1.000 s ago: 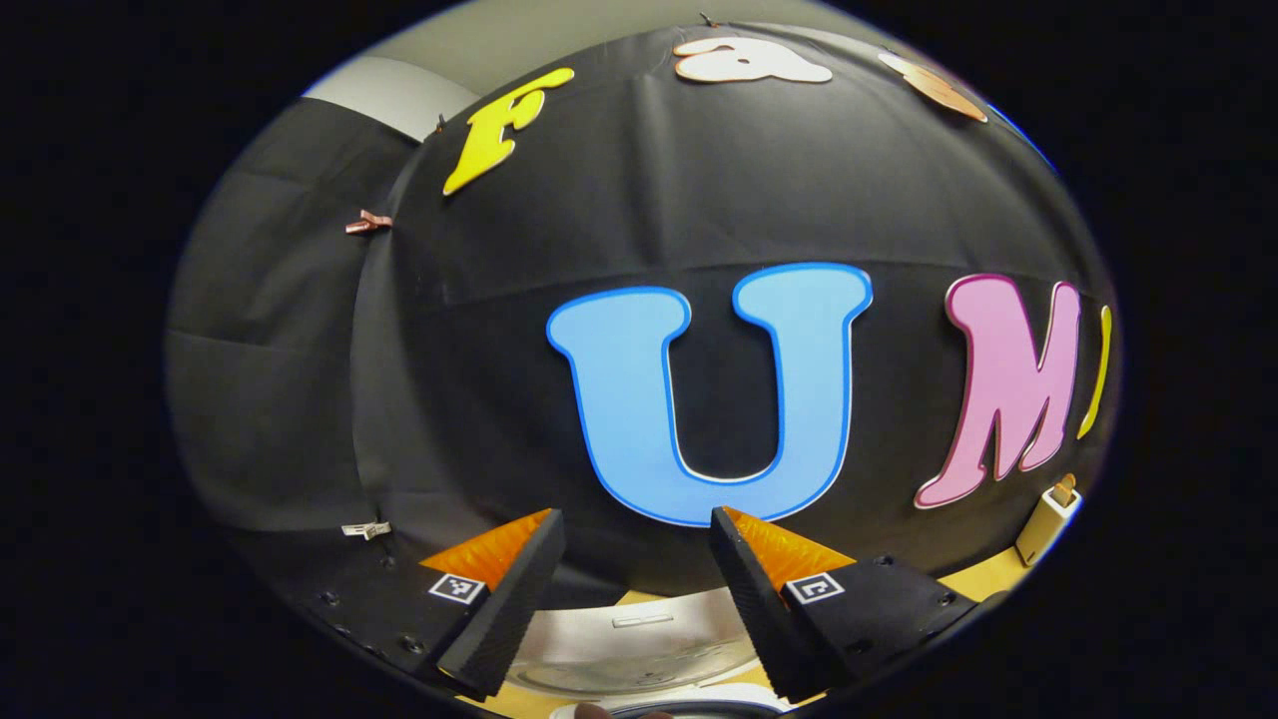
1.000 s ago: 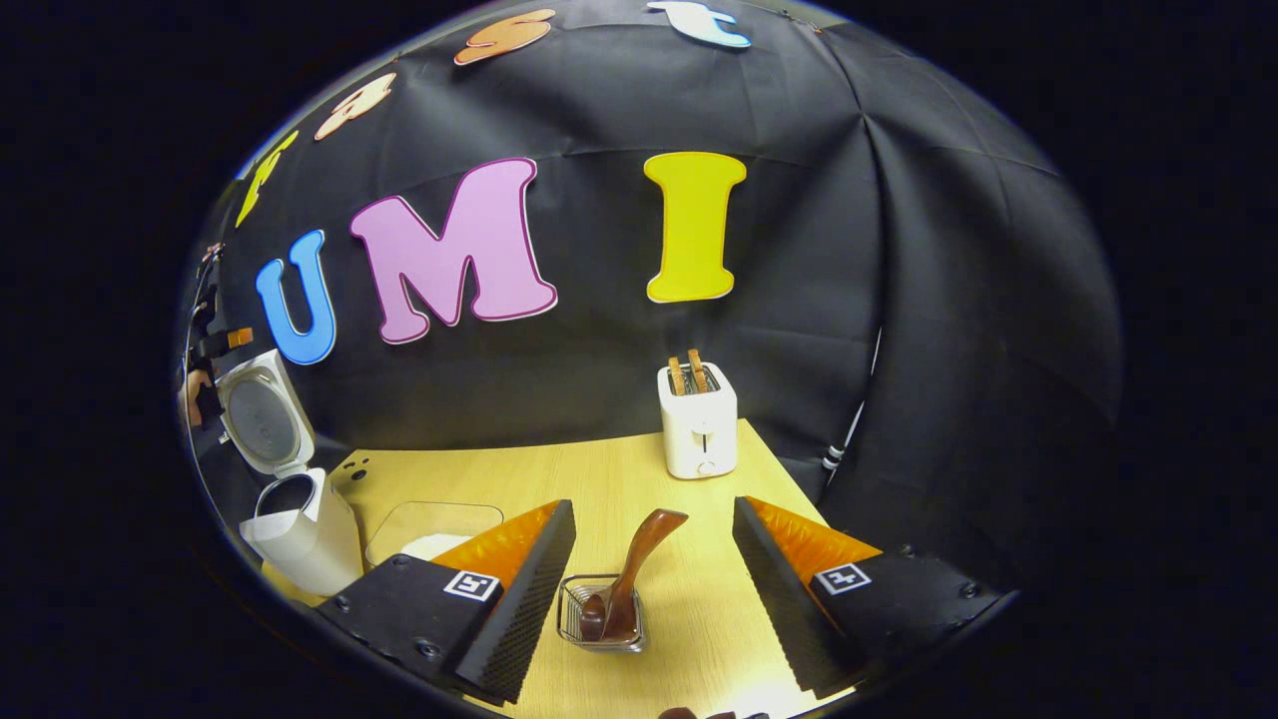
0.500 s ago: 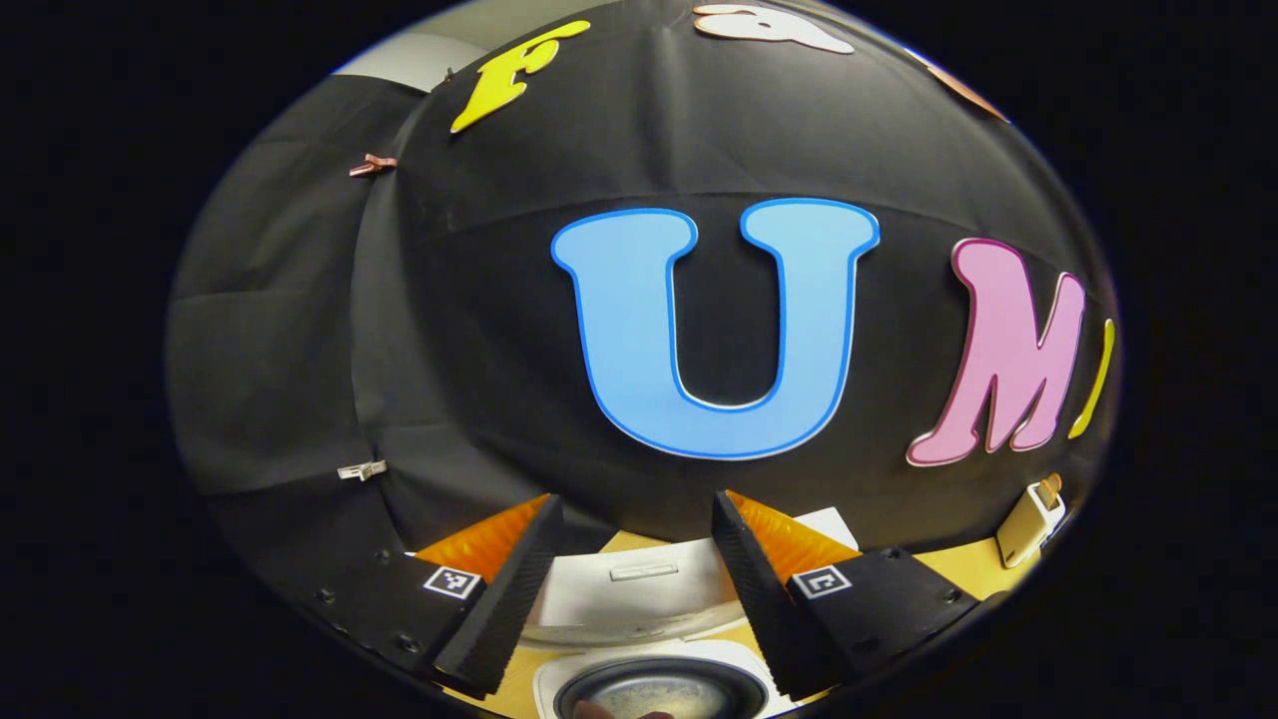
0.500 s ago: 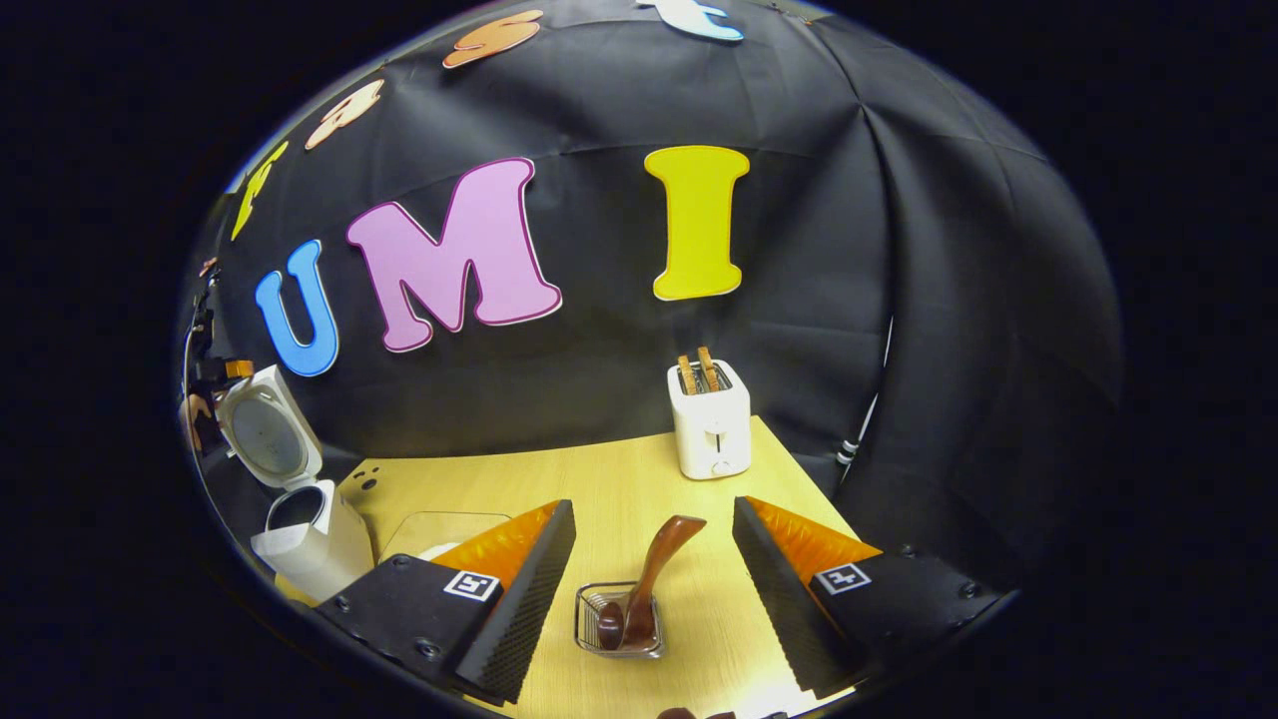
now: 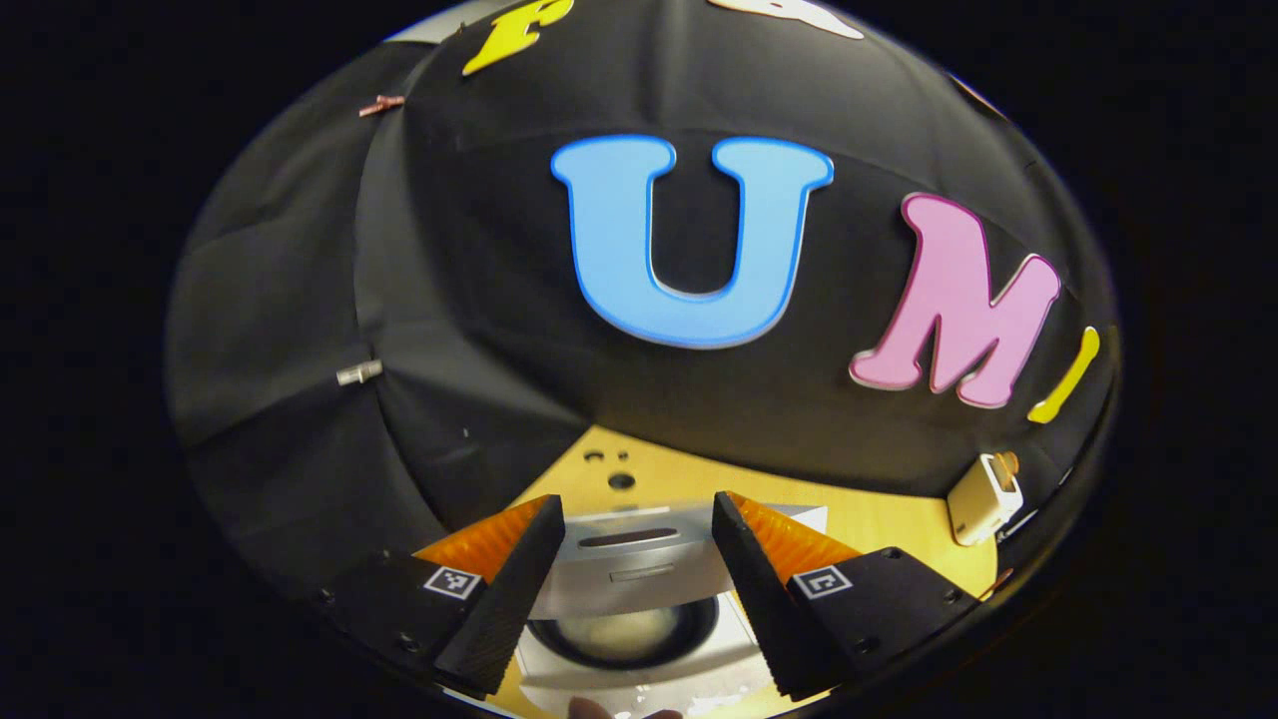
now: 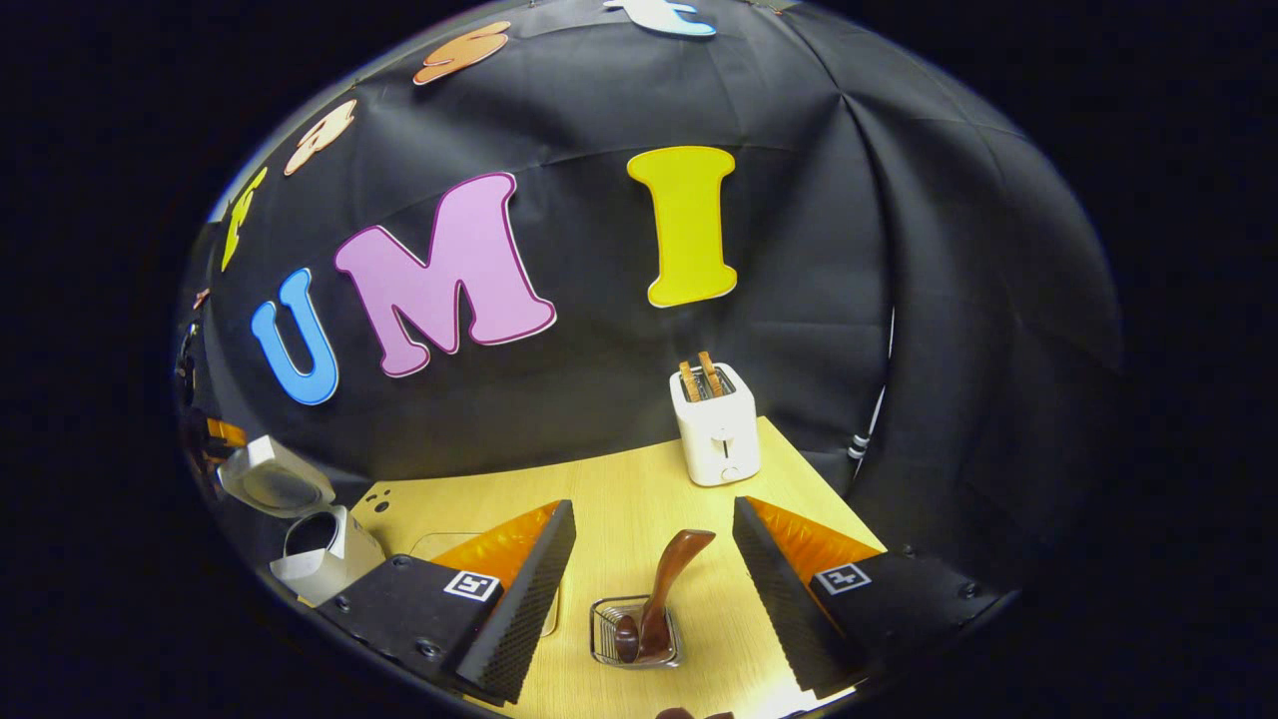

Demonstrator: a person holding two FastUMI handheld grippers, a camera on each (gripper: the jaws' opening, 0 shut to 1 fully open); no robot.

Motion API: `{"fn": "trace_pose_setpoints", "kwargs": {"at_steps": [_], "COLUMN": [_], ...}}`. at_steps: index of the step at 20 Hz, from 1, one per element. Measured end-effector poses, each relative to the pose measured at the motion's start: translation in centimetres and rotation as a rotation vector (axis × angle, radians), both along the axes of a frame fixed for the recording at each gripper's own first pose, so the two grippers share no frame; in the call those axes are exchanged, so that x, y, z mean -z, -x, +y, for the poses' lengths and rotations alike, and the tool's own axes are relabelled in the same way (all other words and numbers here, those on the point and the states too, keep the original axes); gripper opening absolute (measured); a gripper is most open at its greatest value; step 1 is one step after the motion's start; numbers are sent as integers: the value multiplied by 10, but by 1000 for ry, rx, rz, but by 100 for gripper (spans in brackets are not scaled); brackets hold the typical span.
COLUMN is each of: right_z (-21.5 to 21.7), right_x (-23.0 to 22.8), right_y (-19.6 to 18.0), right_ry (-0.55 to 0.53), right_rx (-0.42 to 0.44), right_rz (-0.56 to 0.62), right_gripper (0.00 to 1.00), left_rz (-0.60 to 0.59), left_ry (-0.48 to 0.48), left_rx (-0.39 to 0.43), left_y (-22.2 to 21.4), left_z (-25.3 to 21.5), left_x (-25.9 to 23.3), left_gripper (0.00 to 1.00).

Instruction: Close the left gripper, press the button to open the rice cooker; take a wooden spoon from the chopstick holder with the right hand, scoop a spoonful of rice and pour it into the rice cooker, then put the wooden spoon back into the chopstick holder.

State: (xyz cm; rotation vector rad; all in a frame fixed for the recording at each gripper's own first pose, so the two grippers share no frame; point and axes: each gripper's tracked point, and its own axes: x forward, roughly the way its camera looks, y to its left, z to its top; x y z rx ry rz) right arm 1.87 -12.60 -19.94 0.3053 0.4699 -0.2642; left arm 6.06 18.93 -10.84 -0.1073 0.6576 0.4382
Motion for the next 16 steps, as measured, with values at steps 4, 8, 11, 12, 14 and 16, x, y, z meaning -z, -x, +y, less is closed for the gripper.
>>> {"fn": "trace_pose_setpoints", "kwargs": {"at_steps": [4,8,11,12,14,16], "right_z": [-1,0,1,2,2,2], "right_x": [-6,-7,-3,-2,0,1], "right_y": [-6,-9,-7,-7,-6,-7], "right_ry": [0,-6,5,10,15,17], "right_rx": [-13,-24,-36,-41,-48,-53], "right_rz": [-21,-28,-17,-16,-12,-5], "right_gripper": [98,98,98,98,98,98], "left_rz": [150,258,313,333,375,422], "left_ry": [98,143,148,151,154,165], "left_rx": [-25,-40,-32,-32,-28,-33], "left_y": [37,52,54,53,53,55], "left_z": [-11,-17,-14,-13,-13,-13], "left_x": [54,88,98,99,105,112], "left_gripper": [97,96,96,96,96,96]}}
